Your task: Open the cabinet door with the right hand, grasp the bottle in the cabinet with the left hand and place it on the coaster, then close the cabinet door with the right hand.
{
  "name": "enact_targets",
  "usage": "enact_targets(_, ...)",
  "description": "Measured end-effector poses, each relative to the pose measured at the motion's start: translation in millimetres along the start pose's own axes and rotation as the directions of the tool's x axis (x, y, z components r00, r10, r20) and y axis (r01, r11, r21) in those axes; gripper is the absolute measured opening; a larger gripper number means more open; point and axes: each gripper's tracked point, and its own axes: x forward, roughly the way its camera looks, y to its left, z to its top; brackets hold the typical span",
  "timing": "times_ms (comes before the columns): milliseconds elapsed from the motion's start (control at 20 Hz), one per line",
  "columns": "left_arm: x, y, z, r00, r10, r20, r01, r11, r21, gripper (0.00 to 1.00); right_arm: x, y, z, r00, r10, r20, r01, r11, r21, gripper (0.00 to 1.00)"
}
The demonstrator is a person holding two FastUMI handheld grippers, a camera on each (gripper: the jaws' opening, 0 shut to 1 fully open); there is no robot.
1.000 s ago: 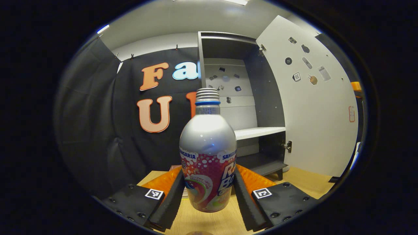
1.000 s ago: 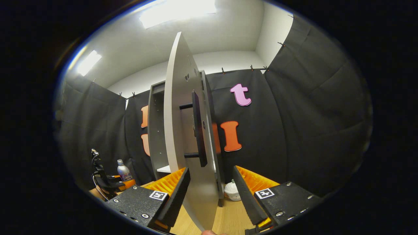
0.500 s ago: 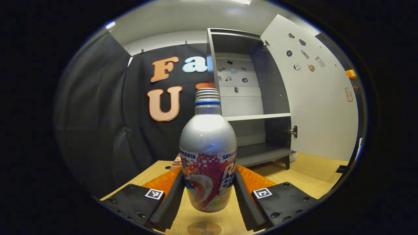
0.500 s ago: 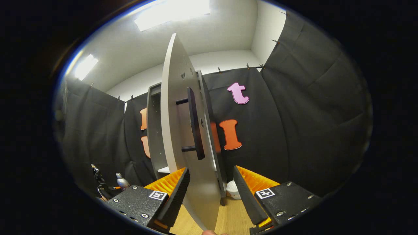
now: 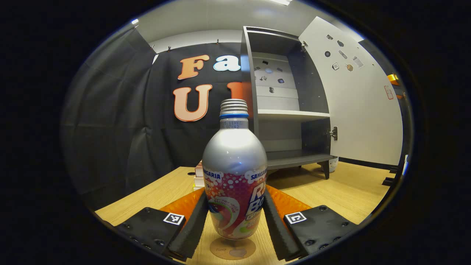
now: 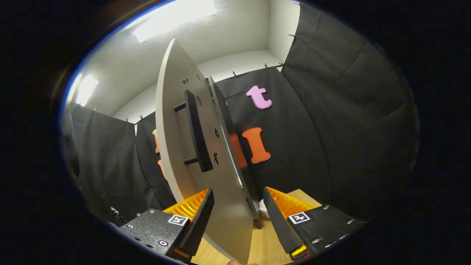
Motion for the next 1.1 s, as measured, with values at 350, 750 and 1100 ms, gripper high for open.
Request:
enact_targets(350,-8.0,3.4,-45.0,0.999,0.005,-0.045,-0.007,0.999,-0.044,0.84,4.8,-15.7,-1.1,0.999,-0.044,0.013,0.045,0.997,-0.063,0.87)
enact_targets(750,-10.2,7.9,-64.3,0.998,0.028,-0.057,-0.03,0.999,-0.033,0.84,8.5,-23.3,5.9,0.997,-0.051,0.053,0.058,0.991,-0.119,0.87)
enact_targets(1100,-13.7,3.4,-66.1,0.997,0.029,-0.074,-0.03,0.999,-0.012,0.87,11.5,-22.4,14.5,0.996,-0.04,0.083,0.051,0.99,-0.129,0.87)
